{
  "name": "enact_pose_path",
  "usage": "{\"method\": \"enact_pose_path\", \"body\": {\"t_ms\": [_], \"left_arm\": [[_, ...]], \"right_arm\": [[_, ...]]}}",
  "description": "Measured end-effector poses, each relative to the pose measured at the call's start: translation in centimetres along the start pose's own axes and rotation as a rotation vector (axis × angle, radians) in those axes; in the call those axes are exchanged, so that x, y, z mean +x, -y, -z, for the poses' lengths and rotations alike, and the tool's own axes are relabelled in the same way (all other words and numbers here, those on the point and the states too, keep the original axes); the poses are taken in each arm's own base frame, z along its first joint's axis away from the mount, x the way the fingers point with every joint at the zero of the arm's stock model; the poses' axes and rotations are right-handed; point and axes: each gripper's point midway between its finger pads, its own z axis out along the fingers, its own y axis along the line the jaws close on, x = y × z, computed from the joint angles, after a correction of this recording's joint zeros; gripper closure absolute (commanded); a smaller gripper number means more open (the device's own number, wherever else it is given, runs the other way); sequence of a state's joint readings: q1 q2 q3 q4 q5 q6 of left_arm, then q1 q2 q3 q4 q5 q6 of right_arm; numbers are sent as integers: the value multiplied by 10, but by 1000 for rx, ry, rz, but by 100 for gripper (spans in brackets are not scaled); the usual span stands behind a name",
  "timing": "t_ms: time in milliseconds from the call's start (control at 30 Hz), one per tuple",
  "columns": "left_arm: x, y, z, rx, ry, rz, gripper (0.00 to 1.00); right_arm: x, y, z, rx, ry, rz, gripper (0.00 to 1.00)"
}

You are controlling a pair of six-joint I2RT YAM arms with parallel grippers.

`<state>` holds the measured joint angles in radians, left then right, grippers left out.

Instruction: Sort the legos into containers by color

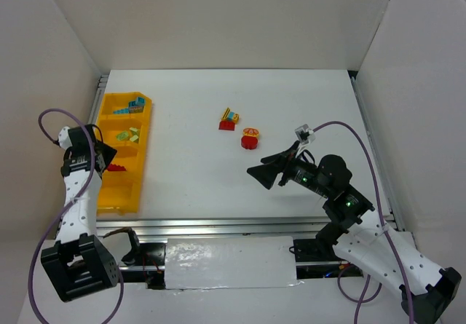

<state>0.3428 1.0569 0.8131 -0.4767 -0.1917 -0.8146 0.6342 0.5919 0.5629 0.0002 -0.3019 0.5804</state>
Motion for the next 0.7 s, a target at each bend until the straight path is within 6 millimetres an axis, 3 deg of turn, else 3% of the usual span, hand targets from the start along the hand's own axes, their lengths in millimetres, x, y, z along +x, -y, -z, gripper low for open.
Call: {"method": "enact_pose_path", "body": {"t_ms": [233, 433, 700], "left_arm": [[-5, -8, 18, -12, 43, 23, 100], [0, -28, 38, -37, 94, 92, 100], [15, -50, 42, -89, 91, 91, 100]], "right_arm": [[1, 1, -1, 2, -5, -2, 0], [2, 0, -1, -3, -7, -3, 0], [1, -1, 1, -7, -4, -1, 0]]}}
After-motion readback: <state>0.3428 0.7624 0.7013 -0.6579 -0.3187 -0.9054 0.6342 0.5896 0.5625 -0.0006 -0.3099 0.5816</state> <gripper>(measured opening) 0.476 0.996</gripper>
